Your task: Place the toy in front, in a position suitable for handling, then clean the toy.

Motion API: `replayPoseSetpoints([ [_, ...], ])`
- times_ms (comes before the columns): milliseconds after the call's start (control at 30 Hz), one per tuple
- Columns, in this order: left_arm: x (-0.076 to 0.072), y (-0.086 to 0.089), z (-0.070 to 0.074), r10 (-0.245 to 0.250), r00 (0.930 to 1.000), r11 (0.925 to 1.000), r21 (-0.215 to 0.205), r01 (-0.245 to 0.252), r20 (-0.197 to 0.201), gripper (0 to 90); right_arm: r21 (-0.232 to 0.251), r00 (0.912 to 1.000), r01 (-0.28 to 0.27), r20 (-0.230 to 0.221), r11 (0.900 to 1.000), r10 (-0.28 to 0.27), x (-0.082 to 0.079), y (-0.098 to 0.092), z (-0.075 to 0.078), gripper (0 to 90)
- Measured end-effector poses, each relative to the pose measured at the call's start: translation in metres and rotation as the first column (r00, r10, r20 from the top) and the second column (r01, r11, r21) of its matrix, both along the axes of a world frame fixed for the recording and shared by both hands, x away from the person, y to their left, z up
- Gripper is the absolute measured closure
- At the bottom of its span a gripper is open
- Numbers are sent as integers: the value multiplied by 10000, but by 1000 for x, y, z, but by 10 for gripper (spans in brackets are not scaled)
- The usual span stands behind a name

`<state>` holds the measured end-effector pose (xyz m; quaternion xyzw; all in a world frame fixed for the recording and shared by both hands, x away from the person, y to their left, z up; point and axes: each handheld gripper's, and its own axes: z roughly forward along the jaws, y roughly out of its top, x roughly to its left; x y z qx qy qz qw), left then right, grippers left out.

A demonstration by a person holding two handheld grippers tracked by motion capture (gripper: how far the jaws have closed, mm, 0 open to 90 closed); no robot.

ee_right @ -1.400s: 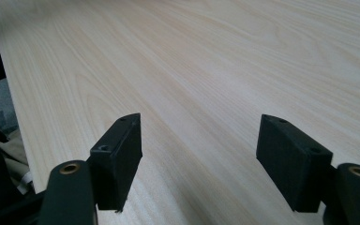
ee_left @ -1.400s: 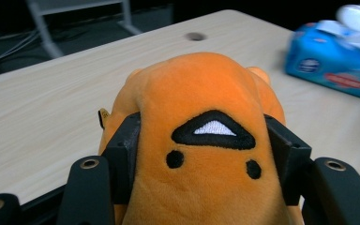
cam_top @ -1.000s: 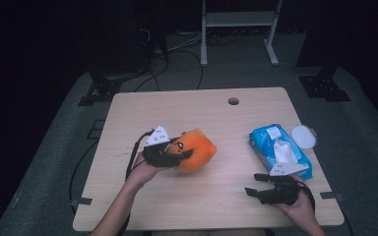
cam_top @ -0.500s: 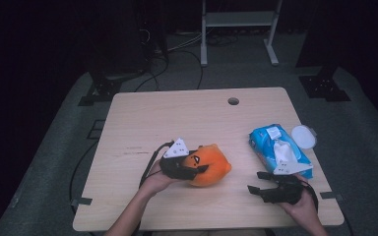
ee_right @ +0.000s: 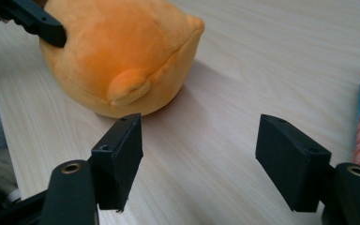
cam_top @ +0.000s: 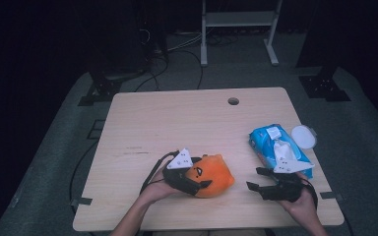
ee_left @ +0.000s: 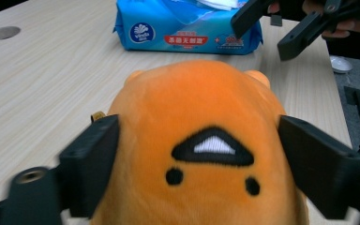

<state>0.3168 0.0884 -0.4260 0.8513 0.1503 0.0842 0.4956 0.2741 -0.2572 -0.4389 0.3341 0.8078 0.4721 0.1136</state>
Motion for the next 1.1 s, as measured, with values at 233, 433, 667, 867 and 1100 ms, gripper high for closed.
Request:
replayPoseSetpoints([
  [233, 0, 22, 8, -63, 10000, 9999, -157, 63, -5, 248, 356, 9926, 692, 974, 9970, -724, 1, -26, 28, 309],
  [433, -3, 20, 4, -12, 10000, 10000, 79, 11, 40, 264, 210, 9729, 1515, 1737, 9882, -1528, 15, -49, 50, 309],
  [667, -5, 19, 0, -61, 10000, 10000, 70, 61, 77, 233, -697, 9520, 2717, 1655, 9598, -2575, 43, -70, 42, 323],
  [867, -5, 22, -3, -72, 10000, 9999, 84, 71, 21, 228, -1316, 9482, 3107, 1112, 9414, -2974, 59, -76, 24, 398],
  [1100, -4, 25, -5, 71, 9999, 10000, 70, -70, -153, 218, -1460, 9430, 3307, 903, 9324, -3203, 62, -74, 11, 525],
])
